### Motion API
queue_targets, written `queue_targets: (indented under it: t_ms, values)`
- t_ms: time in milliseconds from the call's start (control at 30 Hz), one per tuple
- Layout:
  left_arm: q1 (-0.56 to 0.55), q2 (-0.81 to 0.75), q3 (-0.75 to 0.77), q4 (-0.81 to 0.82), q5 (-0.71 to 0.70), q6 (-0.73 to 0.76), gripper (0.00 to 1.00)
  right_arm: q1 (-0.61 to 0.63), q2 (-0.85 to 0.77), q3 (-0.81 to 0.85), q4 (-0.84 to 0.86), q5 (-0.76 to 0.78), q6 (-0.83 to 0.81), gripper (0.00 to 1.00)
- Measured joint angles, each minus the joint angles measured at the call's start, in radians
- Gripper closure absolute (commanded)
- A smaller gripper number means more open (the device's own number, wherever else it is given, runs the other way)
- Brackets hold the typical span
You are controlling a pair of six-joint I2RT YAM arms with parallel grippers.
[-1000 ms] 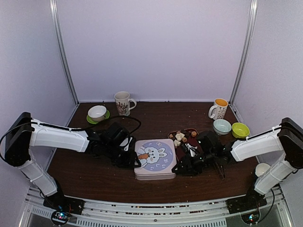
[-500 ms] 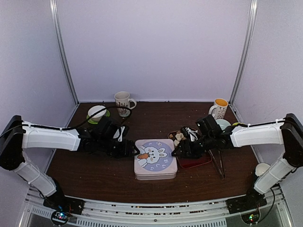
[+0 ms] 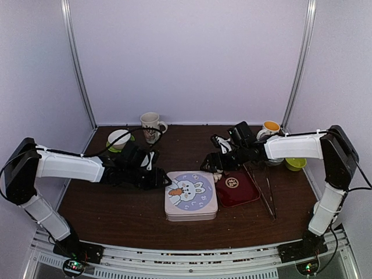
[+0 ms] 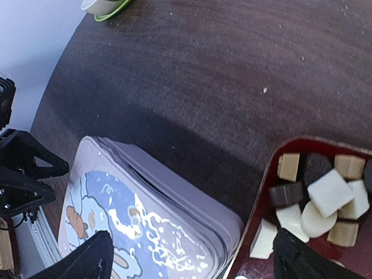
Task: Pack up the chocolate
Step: Rotate the packed packing box at the center of the board.
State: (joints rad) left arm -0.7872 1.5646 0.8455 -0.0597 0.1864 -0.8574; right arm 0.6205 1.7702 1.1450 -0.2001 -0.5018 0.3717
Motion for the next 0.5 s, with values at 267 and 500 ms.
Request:
queue_targets:
  t_ms: [267,500]
  values:
    - [-0.057,-0.103,0.000,-0.126,-0.001,-0.001,0.46,-0.011,0.115,0.151,-0.021,-0.029,-0.140,0.04]
    - [-0.228,-0.194,0.021,-0.240,-0.002,-0.063,0.45,-0.012,0.205,0.226,-0.060,-0.136,-0.225,0.08]
